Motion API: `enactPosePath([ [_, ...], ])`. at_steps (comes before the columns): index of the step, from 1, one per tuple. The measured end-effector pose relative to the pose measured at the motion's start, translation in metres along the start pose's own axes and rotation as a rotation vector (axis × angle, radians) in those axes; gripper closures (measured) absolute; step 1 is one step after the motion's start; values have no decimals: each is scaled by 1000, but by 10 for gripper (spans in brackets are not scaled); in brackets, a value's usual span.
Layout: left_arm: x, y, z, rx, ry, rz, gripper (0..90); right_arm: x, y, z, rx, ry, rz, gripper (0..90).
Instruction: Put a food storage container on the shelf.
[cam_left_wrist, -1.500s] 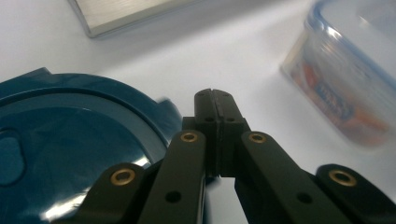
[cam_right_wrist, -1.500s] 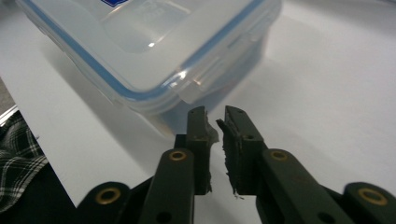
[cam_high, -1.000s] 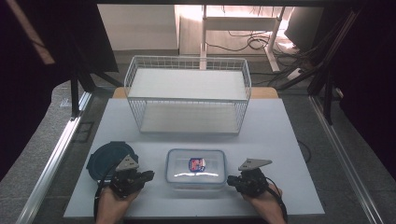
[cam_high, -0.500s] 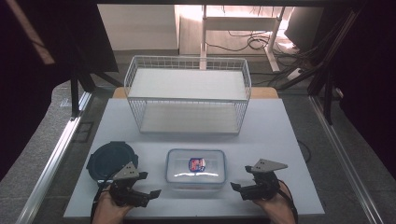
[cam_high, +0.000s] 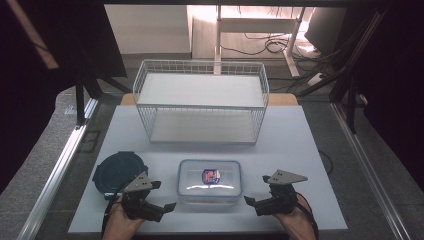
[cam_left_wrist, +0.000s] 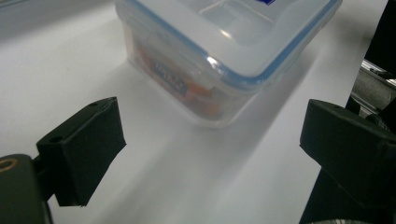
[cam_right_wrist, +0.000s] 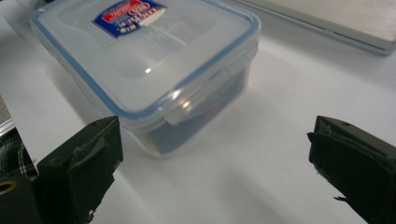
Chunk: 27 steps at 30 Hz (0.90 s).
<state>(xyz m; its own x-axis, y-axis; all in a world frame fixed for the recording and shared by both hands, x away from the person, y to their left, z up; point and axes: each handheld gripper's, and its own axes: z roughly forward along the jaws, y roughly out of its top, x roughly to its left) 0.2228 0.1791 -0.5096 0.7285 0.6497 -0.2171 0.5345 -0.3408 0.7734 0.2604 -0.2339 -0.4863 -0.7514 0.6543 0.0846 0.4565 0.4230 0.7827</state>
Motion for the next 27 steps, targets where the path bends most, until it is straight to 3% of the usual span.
enactPosePath([
  [8,2,21,15,16,-9,-15,59,6,13,7,-8,38,-18,20],
  [14,2,38,30,49,3,-28,40,9,25,19,28,45,-18,16],
  [19,1,51,46,88,15,-41,6,10,35,34,62,91,31,4],
  [20,6,53,49,87,9,-66,0,11,36,41,104,92,29,1],
  [22,11,53,52,89,-18,-108,0,9,36,45,121,119,48,0],
  [27,24,49,62,103,-138,-229,0,-2,37,55,155,180,132,0],
])
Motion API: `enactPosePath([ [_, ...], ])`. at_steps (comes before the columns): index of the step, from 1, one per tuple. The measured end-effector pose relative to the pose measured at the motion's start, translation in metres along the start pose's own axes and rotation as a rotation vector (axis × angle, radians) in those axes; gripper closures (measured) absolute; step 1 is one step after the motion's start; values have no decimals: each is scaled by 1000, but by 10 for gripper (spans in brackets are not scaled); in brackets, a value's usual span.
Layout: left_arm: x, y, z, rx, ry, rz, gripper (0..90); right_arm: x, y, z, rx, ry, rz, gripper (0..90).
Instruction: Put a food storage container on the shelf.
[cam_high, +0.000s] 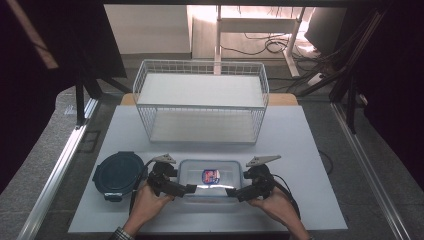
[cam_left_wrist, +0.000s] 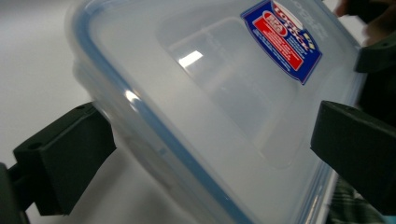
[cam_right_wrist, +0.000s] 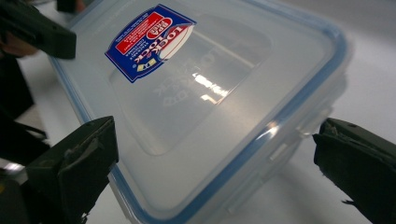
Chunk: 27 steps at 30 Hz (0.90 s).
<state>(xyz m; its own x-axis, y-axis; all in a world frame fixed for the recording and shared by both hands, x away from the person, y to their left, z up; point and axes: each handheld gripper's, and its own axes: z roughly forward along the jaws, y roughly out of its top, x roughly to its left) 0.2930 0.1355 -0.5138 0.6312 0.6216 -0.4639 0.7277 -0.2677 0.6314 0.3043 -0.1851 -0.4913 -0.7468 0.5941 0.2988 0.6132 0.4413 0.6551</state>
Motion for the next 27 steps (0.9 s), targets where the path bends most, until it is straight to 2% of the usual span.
enactPosePath([
  [2,3,0,0,4,-20,-14,0,-5,0,4,6,34,51,0],
  [3,4,-1,1,9,-30,-27,0,-7,0,6,9,56,63,0],
  [4,4,-1,1,9,-30,-27,0,-7,0,6,9,56,63,0],
  [5,5,-2,1,26,-46,-56,0,-9,0,9,23,84,95,0],
  [7,5,-2,1,38,-52,-64,6,-9,0,8,33,89,110,17],
  [8,2,-5,-5,45,-57,-56,37,-10,0,2,57,102,134,94],
  [12,-1,-13,-22,9,-68,-37,228,-14,-6,-12,35,130,161,254],
  [14,-1,-17,-29,-30,-84,-54,323,-11,-7,-19,17,124,169,328],
  [15,-1,-17,-29,-30,-84,-54,374,-11,-7,-19,17,124,169,328],
  [16,1,-21,-35,-64,-112,-63,420,-6,-8,-27,15,108,155,410],
  [17,1,-21,-35,-64,-112,-63,447,-6,-8,-27,15,108,155,410],
  [19,1,-24,-37,-82,-123,-62,477,-3,-11,-34,2,100,155,463],
  [23,-3,-25,-39,-89,-105,-47,492,1,-15,-38,-32,93,183,493],
  [25,-7,-25,-40,-105,-85,-35,510,4,-15,-40,-51,76,183,501],
  [27,-8,-25,-40,-109,-76,-26,517,6,-15,-40,-75,44,159,500],
])
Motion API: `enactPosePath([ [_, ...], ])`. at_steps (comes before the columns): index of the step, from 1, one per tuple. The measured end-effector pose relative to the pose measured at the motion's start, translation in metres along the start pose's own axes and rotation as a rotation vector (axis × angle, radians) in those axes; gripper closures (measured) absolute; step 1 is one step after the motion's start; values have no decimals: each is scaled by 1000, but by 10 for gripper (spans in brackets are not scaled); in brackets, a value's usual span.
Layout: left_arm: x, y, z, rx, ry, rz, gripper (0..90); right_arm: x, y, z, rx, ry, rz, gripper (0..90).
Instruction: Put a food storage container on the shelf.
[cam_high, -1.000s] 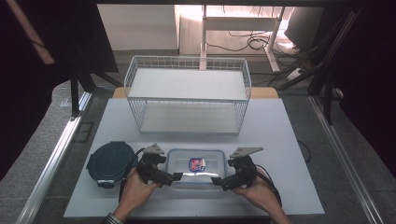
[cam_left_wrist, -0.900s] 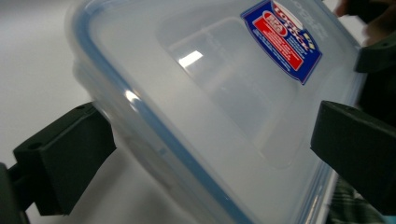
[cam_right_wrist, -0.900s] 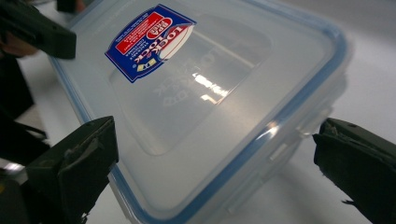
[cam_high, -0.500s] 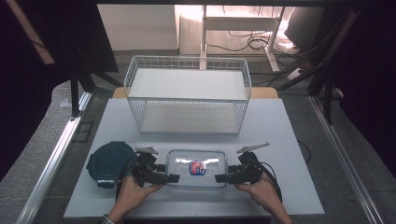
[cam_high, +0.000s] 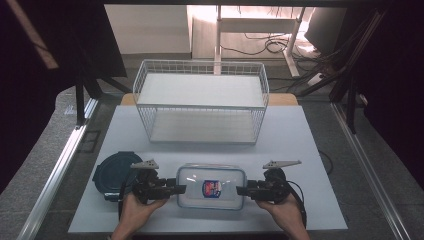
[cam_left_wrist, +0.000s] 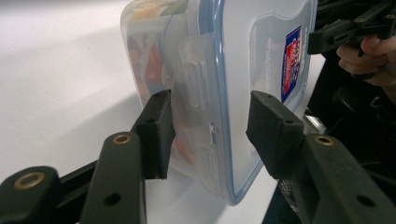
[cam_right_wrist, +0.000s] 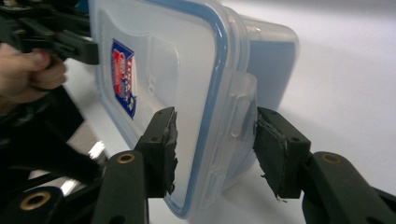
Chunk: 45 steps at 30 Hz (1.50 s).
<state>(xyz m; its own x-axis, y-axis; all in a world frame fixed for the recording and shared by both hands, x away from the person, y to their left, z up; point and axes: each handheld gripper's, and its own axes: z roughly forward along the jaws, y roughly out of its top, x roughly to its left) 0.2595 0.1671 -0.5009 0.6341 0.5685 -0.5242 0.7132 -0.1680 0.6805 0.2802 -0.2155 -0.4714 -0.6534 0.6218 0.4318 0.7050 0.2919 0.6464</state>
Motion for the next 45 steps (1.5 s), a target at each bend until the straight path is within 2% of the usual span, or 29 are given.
enactPosePath([
  [3,1,-1,0,-16,-3,-9,527,-1,0,0,-19,-3,12,500],
  [8,0,2,1,-36,-5,0,533,0,2,-3,-70,-26,-10,500],
  [17,1,14,-8,-76,-32,9,544,0,10,-12,-123,-7,-17,510],
  [26,1,29,-21,-107,-21,15,541,3,22,-14,-152,26,-33,526],
  [32,-1,47,-32,-133,-4,35,537,6,41,-17,-178,35,-59,528],
  [35,-3,61,-40,-143,11,55,535,8,51,-19,-187,40,-71,529],
  [45,-2,88,-51,-171,26,69,528,13,82,-26,-209,21,-104,528],
])
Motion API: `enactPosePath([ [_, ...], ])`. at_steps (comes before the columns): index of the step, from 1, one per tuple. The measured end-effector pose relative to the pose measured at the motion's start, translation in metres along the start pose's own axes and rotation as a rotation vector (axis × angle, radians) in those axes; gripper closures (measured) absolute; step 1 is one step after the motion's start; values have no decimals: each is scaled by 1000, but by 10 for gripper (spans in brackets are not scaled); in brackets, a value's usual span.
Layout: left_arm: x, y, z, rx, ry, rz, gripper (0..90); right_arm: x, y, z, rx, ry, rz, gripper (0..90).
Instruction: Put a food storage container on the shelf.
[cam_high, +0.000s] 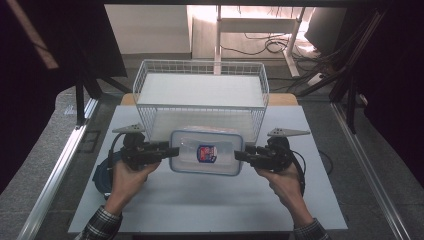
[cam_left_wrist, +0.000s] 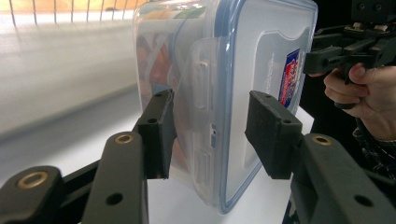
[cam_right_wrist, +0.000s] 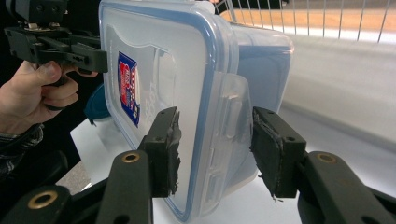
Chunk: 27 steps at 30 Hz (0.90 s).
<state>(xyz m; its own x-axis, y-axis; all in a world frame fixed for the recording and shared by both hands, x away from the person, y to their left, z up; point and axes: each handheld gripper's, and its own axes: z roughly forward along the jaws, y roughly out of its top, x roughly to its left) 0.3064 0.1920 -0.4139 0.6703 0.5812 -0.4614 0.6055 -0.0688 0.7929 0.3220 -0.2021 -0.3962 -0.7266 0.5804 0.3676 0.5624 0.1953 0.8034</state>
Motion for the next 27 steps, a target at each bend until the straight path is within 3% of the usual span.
enactPosePath([
  [6,2,28,-3,-25,21,6,523,-5,30,1,-21,1,-26,528],
  [10,6,41,-5,-41,19,4,522,-6,42,1,-35,-1,-35,529],
  [21,12,88,-18,-100,27,13,521,-7,97,1,-80,-1,-79,530],
  [27,23,111,-21,-127,18,-3,521,-10,127,5,-96,-2,-95,530],
])
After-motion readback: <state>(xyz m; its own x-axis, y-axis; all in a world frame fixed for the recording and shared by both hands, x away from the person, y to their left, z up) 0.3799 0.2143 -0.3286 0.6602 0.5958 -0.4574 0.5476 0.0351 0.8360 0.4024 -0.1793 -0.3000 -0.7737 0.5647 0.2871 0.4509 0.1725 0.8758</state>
